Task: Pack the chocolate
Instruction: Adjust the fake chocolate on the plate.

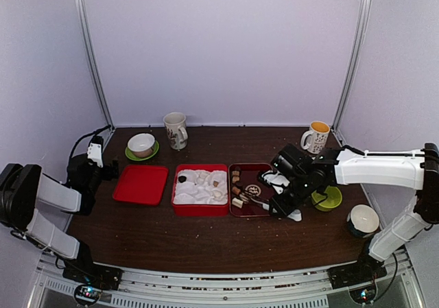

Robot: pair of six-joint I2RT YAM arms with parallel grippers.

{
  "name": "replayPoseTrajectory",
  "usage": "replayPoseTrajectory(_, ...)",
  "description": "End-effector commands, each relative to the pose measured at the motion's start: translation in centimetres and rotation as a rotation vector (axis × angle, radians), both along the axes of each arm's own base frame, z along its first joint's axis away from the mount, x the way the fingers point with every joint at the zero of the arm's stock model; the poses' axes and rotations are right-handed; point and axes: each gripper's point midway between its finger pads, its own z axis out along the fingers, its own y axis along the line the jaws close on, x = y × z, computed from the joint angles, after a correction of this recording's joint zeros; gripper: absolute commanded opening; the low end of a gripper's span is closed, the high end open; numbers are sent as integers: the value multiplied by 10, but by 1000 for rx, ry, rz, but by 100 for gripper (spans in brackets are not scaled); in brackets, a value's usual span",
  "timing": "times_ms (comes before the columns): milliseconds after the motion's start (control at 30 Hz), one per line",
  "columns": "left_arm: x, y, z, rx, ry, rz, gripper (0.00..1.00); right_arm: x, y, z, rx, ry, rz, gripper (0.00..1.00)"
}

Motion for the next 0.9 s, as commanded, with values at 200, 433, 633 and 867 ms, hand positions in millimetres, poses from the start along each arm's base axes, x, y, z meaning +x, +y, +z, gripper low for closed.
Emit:
replayPoseTrajectory(200,4,5,17,-1,-62,15,98,4,3,27,16,-95,90,33)
replayPoseTrajectory(433,4,4,16,-1,-61,14,98,10,19,28,9,-111,156,35)
replayPoseTrajectory(633,4,5,17,-1,-63,15,98,14,27,21,0,-94,161,36)
replayPoseTrajectory(867,4,4,16,-1,-61,14,98,10,20,11,-31,-75,148,39)
